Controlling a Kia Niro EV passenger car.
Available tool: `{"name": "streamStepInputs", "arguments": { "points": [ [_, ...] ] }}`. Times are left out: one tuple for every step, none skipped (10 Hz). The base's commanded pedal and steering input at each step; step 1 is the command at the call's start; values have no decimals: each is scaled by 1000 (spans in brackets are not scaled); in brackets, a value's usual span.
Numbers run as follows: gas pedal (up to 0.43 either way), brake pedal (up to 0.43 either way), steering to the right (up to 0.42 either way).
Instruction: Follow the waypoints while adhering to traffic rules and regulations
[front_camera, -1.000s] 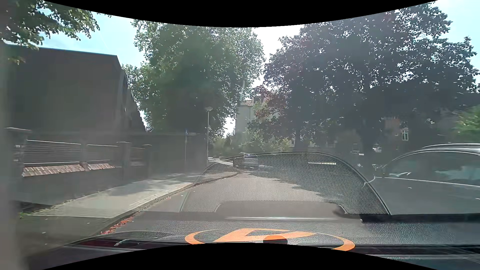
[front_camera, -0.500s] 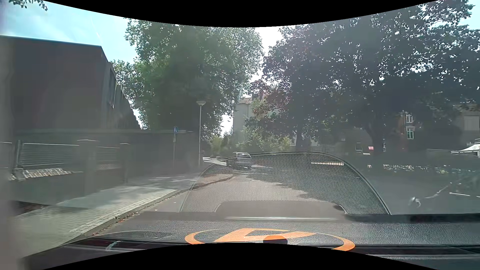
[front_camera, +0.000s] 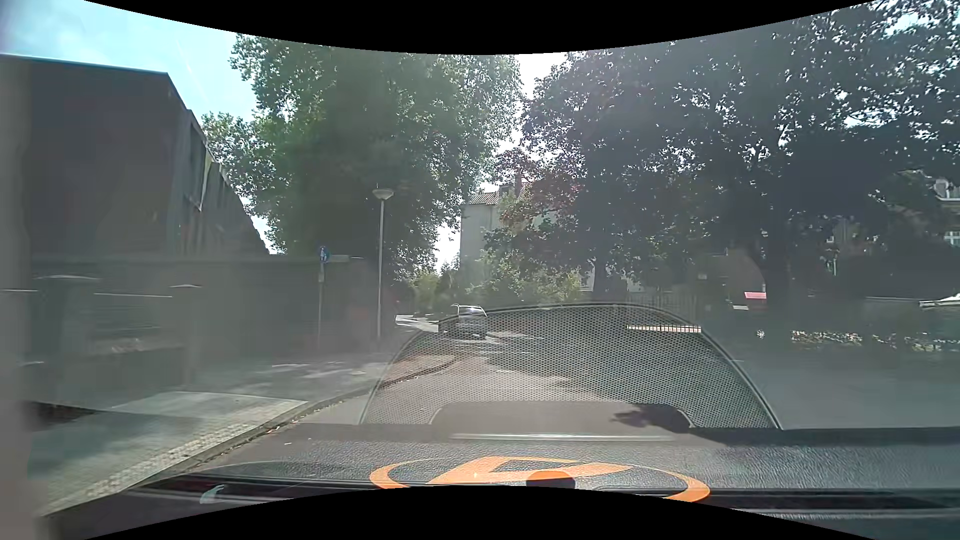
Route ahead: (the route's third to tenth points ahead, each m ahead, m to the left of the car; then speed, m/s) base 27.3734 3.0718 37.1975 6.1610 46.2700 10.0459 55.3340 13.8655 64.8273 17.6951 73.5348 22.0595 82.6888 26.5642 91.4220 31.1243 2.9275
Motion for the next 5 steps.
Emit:
{"name": "streamStepInputs", "arguments": {
  "points": [
    [0, 159, 46],
    [0, 159, 55],
    [0, 159, 65],
    [0, 159, 71],
    [0, 159, 79]
  ]
}}
